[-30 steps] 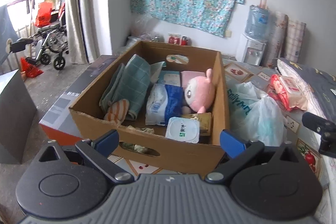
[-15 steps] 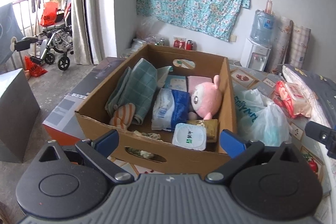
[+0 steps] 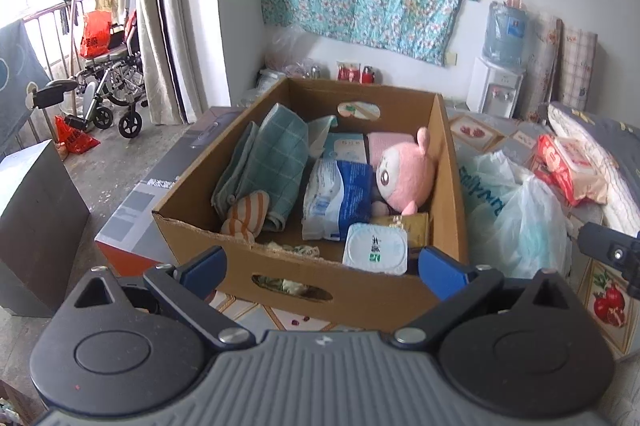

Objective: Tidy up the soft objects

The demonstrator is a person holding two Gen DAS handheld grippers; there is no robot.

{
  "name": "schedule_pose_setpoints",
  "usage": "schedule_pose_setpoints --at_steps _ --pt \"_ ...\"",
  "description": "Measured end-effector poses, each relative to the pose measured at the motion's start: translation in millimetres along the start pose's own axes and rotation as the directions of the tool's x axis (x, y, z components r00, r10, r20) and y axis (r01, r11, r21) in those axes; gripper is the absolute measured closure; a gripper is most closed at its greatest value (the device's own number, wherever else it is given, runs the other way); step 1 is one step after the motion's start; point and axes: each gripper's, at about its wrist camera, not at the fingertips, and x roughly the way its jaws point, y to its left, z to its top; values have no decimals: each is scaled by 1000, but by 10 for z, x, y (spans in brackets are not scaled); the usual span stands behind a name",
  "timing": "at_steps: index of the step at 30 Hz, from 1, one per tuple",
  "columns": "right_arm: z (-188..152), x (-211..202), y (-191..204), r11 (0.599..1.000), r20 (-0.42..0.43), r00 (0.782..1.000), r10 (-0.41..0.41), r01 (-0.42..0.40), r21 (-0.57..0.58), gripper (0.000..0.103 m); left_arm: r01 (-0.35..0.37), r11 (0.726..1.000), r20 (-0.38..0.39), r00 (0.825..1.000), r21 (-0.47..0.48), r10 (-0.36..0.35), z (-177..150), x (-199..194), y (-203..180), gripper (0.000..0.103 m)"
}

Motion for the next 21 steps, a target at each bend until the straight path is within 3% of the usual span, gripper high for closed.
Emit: schedule_pose_setpoints --at_steps 4,15,21 --pt "-53 65 -19 1000 -32 999 -12 13 12 1 -11 1000 -17 1000 19 11 -17 34 -38 0" --pt "-115 243 181 997 -130 990 47 -55 -58 1 2 1000 -86 996 28 1 -112 108 -113 0" --pt "-182 348 241 994 -163 986 31 -48 -98 1 -1 1000 -126 992 25 4 -162 190 -105 0"
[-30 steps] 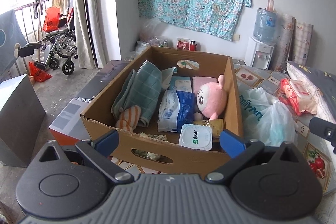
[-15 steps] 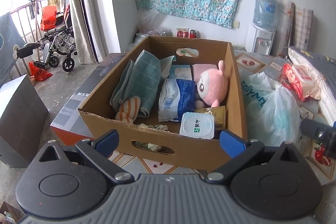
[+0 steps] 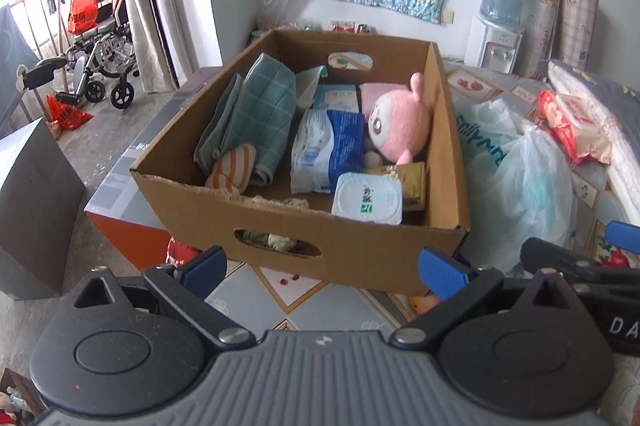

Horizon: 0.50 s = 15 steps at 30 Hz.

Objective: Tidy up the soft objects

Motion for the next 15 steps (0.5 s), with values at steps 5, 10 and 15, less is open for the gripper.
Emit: schedule_pose_setpoints --at_steps 5,10,15 --pt "4 53 5 1000 -12 1000 -10 10 -2 1 5 1000 -11 1000 -5 -5 -20 23 23 0" --pt "3 86 9 1000 -23 1000 -12 12 3 1 3 1000 -12 1000 -17 -3 -26 25 45 0" --pt "5 89 11 1000 -25 1000 -12 13 10 1 2 1000 -10 1000 -21 -3 -28 23 61 0"
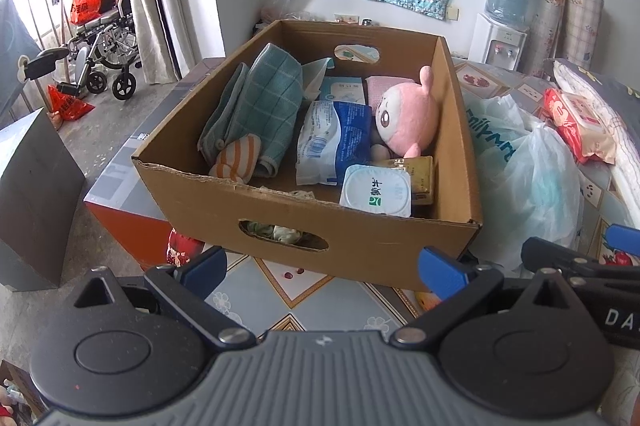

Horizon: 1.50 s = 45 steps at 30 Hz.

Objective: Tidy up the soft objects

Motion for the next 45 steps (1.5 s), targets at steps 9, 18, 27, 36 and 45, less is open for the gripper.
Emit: schedule_pose_setpoints --at_steps 9,18,27,36,45 --pt "14 3 2 1000 -5 1000 4 -4 12 1 2 1000 6 1000 -10 -2 4 -19 14 0" --pt "11 8 26 1000 -8 1000 5 -4 24 1 -3 1000 8 1000 -13 3 1 -27 21 1" --pt "13 12 28 1000 -9 1000 4 -4 25 1 -7 1000 8 1000 -15 7 3 -37 22 2" --pt "32 13 38 1000 -5 1000 3 -3 21 1 -6 1000 10 1000 -15 7 4 -37 24 2" --pt "34 15 37 1000 -6 1000 3 -3 22 1 -5 1000 9 1000 -15 6 5 -37 26 3"
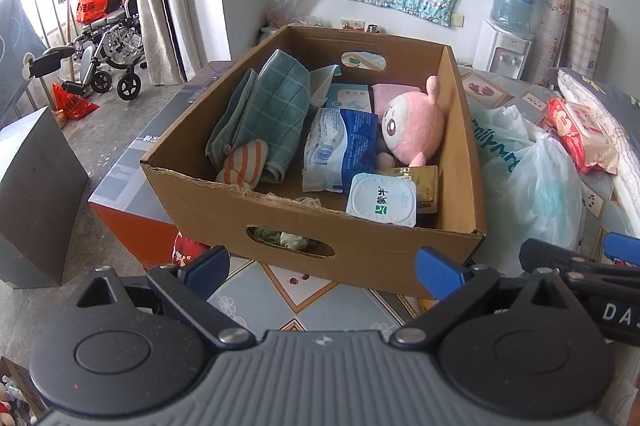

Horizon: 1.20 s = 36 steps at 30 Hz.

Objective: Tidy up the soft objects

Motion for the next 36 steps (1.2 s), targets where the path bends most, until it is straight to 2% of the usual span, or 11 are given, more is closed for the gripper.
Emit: schedule_pose_setpoints --at_steps 36 --pt "-10 8 -12 1000 -9 1000 -2 3 17 1 0 1000 -4 1000 -2 0 -2 -3 -7 3"
